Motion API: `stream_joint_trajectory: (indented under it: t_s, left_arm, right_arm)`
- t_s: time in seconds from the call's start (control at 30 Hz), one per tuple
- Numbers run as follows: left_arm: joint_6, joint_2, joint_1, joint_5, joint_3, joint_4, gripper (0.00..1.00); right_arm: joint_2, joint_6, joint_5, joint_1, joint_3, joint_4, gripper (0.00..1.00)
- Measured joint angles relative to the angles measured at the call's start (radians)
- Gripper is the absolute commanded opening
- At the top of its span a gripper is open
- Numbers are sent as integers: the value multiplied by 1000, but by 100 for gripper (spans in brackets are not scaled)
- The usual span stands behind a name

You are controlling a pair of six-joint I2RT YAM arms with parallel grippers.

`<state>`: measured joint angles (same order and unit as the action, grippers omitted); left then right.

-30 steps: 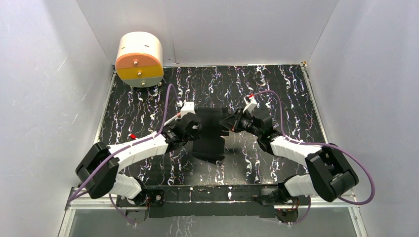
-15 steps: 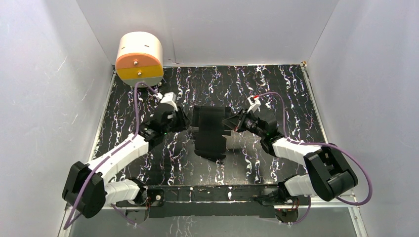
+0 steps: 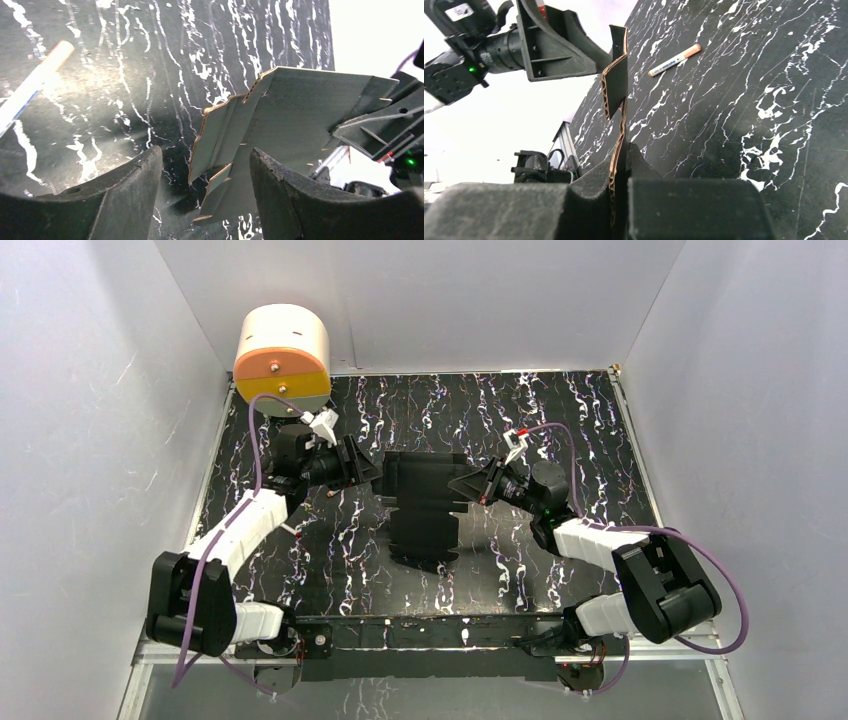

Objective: Fold the paper box
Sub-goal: Fold the paper box at the center of the board.

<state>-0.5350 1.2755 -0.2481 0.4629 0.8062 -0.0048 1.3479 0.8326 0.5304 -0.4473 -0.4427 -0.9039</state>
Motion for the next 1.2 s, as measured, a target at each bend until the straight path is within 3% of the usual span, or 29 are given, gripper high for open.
stream_joint_trajectory:
  t_s: [0.27, 0.43, 0.67, 0.97, 1.2]
  left_arm:
    - [8, 111, 53, 217, 16, 71, 55]
    - [-14, 145, 61, 315, 16, 129, 31]
    - [-29, 145, 61, 381, 14, 177, 3]
    - [-35, 128, 61, 391, -21, 187, 0]
    - [-86, 93, 61, 391, -52, 245, 0]
  right_arm:
    - [7, 30, 61, 0, 0, -50, 6]
    - [28, 44, 91, 1, -1, -73, 7]
    - [63, 50, 116, 1, -10, -70, 21]
    - [34, -41, 66, 1, -14, 43, 49]
    - [-18, -103, 34, 3, 3, 95, 53]
